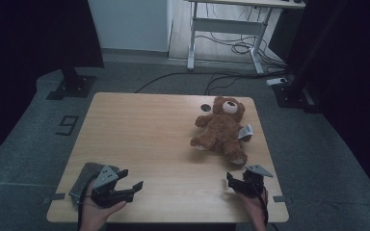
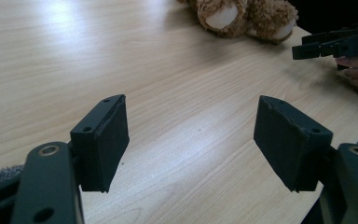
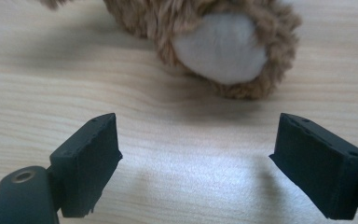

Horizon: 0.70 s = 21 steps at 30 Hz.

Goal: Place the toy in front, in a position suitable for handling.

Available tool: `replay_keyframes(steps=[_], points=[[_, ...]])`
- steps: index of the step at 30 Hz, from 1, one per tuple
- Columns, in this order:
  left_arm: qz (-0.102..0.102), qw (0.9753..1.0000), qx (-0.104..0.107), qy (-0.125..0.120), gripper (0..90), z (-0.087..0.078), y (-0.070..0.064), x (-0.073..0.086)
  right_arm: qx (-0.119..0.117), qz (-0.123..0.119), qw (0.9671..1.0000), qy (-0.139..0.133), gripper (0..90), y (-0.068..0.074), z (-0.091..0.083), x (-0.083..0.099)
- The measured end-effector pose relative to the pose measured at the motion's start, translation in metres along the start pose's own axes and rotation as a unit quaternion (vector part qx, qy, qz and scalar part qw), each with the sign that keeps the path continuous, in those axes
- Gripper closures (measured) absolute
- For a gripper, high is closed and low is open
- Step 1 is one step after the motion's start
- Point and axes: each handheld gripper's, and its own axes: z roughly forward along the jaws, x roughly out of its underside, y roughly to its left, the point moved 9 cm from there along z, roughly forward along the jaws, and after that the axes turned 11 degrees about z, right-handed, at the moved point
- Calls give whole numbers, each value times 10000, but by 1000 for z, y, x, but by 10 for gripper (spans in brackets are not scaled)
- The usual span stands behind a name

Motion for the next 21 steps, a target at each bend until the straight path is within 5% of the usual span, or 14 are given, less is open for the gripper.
replay_keyframes(steps=[5, 9, 21], points=[[31, 10000, -10, -35, 265, 2, -1, -3, -159, 19, 9998, -117, 141, 0, -5, -3], [157, 9993, -251, 215, 259, 10, 1, 6, -348, 71, 9992, -182, 141, -1, -9, -5], [309, 9995, -101, 6, 241, 25, -9, -1, -818, -18, 9963, -250, 131, 13, -15, -11]])
